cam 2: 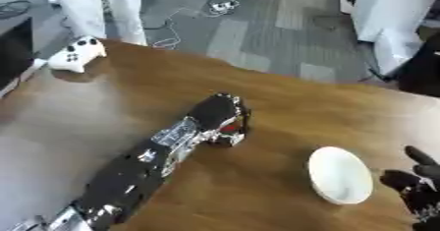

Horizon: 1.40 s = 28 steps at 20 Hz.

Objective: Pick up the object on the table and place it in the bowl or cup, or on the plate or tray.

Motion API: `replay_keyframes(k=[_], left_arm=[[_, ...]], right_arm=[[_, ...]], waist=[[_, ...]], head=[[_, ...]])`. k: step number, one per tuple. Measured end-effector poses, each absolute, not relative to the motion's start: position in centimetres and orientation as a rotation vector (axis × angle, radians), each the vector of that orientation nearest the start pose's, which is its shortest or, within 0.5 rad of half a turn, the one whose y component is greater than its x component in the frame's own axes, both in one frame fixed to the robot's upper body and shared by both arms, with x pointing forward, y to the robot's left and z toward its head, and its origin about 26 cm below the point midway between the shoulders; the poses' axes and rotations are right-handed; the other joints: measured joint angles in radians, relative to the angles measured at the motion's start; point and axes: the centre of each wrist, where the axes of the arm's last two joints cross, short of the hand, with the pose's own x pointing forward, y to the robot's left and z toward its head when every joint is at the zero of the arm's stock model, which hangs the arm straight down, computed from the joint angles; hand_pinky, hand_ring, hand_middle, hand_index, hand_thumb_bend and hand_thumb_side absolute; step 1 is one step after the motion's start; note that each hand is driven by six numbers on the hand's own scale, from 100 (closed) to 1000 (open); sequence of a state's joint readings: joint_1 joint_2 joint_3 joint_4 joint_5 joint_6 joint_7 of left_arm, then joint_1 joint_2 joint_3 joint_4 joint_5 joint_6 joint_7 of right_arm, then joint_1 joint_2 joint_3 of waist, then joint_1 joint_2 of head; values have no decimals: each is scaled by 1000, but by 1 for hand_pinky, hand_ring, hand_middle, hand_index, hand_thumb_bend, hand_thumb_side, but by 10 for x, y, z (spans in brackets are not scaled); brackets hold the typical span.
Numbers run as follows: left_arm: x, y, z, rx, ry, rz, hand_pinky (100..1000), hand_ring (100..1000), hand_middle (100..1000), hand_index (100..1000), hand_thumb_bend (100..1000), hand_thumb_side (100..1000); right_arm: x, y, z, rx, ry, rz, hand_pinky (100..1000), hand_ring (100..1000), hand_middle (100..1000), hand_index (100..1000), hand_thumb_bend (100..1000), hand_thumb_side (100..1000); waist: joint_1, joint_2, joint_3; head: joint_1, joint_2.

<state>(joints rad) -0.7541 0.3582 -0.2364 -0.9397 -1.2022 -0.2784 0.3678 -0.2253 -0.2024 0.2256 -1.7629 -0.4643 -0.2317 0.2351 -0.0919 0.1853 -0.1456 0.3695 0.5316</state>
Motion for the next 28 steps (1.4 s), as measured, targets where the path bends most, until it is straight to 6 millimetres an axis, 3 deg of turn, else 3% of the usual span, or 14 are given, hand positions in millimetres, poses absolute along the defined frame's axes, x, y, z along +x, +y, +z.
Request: replay_keyframes(k=[8, 14, 21, 28], left_arm=[[450, 254, 90, -1688, 2641, 1773, 356, 100, 100, 114, 303, 100], [448, 245, 100, -1639, 2669, 1708, 340, 100, 100, 112, 309, 100], [442, 218, 141, -1510, 2731, 1535, 332, 100, 100, 112, 306, 101], [437, 200, 201, -1427, 2691, 1411, 351, 100, 100, 113, 289, 107]], right_arm=[[312, -199, 99, 703, -2075, 286, 779, 719, 882, 742, 100, 875], [312, -199, 99, 703, -2074, 287, 779, 720, 882, 742, 100, 873], [312, -199, 99, 705, -2072, 289, 779, 719, 883, 742, 100, 873], [312, -199, 98, 708, -2069, 291, 779, 720, 884, 742, 100, 874]], waist=[[-3, 2, 0], [-2, 2, 4], [1, -2, 6], [7, -15, 12]], head=[[0, 5], [0, 8], [0, 8], [0, 9]])
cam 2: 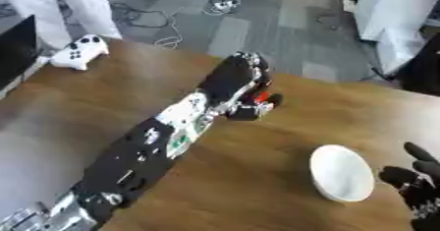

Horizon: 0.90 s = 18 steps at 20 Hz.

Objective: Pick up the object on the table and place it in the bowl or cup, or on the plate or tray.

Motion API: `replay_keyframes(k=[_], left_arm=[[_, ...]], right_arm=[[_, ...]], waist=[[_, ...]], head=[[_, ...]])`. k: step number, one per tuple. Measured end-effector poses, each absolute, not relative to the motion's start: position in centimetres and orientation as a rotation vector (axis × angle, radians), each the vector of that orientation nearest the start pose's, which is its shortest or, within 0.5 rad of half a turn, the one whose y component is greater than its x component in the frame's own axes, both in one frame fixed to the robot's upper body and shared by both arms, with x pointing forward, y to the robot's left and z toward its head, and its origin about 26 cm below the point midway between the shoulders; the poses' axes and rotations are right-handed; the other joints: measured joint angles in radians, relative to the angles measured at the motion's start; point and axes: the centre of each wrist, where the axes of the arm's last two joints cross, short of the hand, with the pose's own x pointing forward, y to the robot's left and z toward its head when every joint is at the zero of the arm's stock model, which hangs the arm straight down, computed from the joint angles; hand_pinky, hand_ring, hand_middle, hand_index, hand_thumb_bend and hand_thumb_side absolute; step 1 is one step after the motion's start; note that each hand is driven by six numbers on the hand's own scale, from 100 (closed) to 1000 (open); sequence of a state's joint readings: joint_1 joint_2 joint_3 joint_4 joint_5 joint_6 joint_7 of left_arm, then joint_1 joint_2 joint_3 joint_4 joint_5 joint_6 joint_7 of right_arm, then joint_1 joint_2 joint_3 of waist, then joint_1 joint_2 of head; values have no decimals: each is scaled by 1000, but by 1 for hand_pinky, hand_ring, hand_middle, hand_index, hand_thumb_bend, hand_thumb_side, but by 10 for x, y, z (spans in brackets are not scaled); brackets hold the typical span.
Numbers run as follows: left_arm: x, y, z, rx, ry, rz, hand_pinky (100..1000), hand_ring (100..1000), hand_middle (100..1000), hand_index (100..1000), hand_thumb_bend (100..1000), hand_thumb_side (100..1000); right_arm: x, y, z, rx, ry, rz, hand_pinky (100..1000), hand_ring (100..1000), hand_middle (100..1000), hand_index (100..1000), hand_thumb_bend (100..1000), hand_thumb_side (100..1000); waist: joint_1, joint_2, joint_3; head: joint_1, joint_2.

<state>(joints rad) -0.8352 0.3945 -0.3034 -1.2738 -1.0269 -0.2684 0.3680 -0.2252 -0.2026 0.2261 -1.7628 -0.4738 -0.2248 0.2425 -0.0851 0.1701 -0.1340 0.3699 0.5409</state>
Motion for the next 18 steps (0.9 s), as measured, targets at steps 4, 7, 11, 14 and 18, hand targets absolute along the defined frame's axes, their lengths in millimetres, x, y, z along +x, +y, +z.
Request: replay_keyframes(k=[4, 7, 11, 14, 18], left_arm=[[432, 192, 213, -1392, 2675, 1411, 368, 100, 100, 112, 288, 105], [431, 190, 217, -1381, 2665, 1422, 358, 100, 100, 113, 288, 106], [431, 183, 224, -1356, 2674, 1403, 322, 100, 100, 113, 294, 107], [429, 172, 225, -1298, 2695, 1396, 337, 100, 100, 113, 292, 106], [427, 157, 219, -1218, 2703, 1441, 375, 100, 100, 113, 287, 106]], right_arm=[[311, -199, 98, 710, -2068, 289, 779, 720, 884, 743, 100, 874], [311, -199, 98, 712, -2068, 287, 779, 720, 884, 743, 100, 875], [311, -200, 97, 713, -2063, 286, 780, 720, 884, 743, 100, 871], [311, -202, 97, 705, -2068, 277, 779, 720, 882, 743, 100, 862], [312, -205, 98, 689, -2084, 259, 780, 720, 883, 743, 100, 862]], waist=[[2, -5, 0], [2, -11, 0], [2, -11, -4], [2, -11, -16], [3, -11, -37]], head=[[0, 7], [1, 8], [4, 9], [9, 12], [9, 23]])
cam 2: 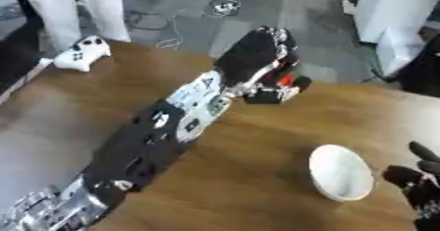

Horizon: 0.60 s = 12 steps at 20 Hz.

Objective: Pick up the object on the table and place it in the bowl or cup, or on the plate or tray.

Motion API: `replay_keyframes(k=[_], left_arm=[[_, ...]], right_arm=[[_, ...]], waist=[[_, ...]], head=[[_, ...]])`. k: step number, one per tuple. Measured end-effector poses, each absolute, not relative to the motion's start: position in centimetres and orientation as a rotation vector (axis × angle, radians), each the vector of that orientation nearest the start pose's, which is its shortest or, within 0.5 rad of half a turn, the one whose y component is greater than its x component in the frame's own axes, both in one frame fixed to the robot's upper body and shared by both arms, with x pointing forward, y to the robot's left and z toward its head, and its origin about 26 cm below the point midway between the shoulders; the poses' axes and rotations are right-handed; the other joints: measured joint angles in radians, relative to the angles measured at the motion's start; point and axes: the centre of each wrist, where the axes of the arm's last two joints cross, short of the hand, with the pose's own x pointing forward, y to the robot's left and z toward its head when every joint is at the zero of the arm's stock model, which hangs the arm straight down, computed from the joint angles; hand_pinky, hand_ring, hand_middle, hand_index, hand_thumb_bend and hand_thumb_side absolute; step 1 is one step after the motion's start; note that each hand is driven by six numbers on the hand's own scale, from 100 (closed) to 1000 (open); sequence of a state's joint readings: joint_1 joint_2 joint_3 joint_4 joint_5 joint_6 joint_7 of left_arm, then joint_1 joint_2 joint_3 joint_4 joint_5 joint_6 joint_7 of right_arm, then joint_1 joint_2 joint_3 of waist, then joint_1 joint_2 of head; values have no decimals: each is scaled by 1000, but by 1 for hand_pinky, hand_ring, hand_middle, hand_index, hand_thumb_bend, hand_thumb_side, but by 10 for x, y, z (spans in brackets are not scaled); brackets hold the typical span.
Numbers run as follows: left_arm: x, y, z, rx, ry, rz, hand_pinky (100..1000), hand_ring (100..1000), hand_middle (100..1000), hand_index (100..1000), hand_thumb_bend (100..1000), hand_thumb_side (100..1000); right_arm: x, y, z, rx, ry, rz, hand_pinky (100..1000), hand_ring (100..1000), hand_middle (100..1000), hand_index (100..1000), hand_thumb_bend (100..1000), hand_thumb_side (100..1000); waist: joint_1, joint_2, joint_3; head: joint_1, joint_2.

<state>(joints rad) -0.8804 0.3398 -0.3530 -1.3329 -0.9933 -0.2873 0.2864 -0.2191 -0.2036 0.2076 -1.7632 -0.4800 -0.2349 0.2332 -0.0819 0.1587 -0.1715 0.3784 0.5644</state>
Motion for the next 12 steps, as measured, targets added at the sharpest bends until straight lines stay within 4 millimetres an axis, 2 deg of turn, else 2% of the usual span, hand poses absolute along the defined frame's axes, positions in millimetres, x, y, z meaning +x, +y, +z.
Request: replay_keyframes(k=[7, 8, 9, 12], left_arm=[[429, 148, 207, -1170, 2666, 1543, 405, 100, 100, 114, 281, 104], [429, 147, 206, -1165, 2663, 1554, 408, 100, 100, 114, 281, 104], [430, 147, 204, -1157, 2660, 1566, 410, 100, 100, 114, 280, 103], [432, 147, 198, -1151, 2649, 1598, 415, 100, 100, 114, 278, 103]], right_arm=[[312, -209, 98, 672, -2088, 258, 781, 721, 885, 744, 100, 870], [312, -209, 98, 672, -2088, 258, 781, 721, 885, 744, 100, 900], [311, -209, 99, 672, -2090, 260, 781, 721, 885, 744, 100, 872], [311, -210, 100, 670, -2092, 265, 780, 720, 885, 744, 100, 875]], waist=[[19, 12, -33], [22, 14, -37], [24, 15, -43], [34, 26, -54]], head=[[-10, 29], [-10, 34], [-10, 37], [-12, 43]])
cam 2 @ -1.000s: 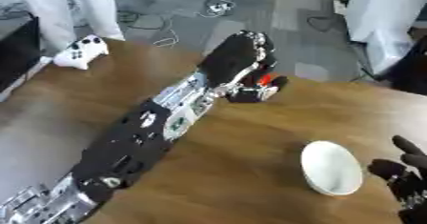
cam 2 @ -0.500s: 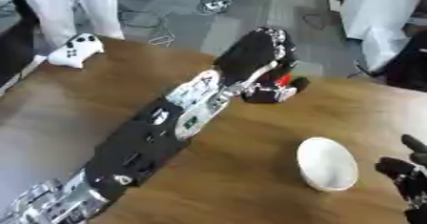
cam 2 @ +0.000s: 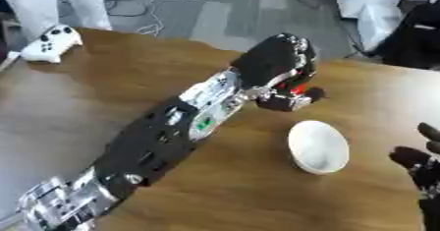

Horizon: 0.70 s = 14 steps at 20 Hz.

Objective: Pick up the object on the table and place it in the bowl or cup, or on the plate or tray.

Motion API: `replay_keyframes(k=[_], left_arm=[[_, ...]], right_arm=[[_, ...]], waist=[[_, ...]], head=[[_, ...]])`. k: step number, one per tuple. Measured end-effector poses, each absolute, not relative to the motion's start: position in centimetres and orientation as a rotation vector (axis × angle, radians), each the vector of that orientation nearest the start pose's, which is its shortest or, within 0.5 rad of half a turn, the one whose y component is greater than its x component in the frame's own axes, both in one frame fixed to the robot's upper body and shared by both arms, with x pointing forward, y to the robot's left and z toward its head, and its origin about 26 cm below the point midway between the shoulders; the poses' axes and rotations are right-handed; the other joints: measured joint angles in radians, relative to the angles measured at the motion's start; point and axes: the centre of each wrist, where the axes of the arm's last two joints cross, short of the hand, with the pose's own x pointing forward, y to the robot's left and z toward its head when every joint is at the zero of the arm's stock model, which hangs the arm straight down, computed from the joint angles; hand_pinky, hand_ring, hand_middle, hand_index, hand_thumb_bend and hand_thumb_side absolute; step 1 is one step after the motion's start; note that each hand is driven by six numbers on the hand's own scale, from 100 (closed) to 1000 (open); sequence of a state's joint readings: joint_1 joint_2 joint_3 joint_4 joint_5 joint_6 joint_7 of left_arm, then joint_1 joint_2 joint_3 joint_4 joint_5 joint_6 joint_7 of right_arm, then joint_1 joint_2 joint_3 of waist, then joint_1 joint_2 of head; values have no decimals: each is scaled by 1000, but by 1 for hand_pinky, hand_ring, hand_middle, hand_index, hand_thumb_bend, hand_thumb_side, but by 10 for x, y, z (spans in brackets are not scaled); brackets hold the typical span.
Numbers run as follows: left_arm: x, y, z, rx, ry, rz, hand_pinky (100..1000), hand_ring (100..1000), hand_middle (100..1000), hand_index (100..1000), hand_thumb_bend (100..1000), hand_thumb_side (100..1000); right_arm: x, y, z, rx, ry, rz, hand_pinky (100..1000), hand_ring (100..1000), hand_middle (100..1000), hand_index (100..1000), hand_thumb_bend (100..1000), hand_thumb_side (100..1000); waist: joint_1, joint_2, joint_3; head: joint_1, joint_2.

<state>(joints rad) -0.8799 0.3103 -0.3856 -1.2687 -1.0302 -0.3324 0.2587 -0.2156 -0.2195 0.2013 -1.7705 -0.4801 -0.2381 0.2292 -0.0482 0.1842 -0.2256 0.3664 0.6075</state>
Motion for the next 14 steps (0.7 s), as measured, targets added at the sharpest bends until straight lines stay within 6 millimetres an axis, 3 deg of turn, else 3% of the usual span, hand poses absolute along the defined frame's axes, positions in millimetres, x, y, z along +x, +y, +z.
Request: replay_keyframes(k=[14], left_arm=[[444, 154, 173, -1177, 2562, 1730, 444, 100, 100, 115, 270, 100]], right_arm=[[310, -209, 105, 682, -2093, 280, 779, 716, 887, 745, 100, 895]], waist=[[43, 36, -54]], head=[[-7, 11]])
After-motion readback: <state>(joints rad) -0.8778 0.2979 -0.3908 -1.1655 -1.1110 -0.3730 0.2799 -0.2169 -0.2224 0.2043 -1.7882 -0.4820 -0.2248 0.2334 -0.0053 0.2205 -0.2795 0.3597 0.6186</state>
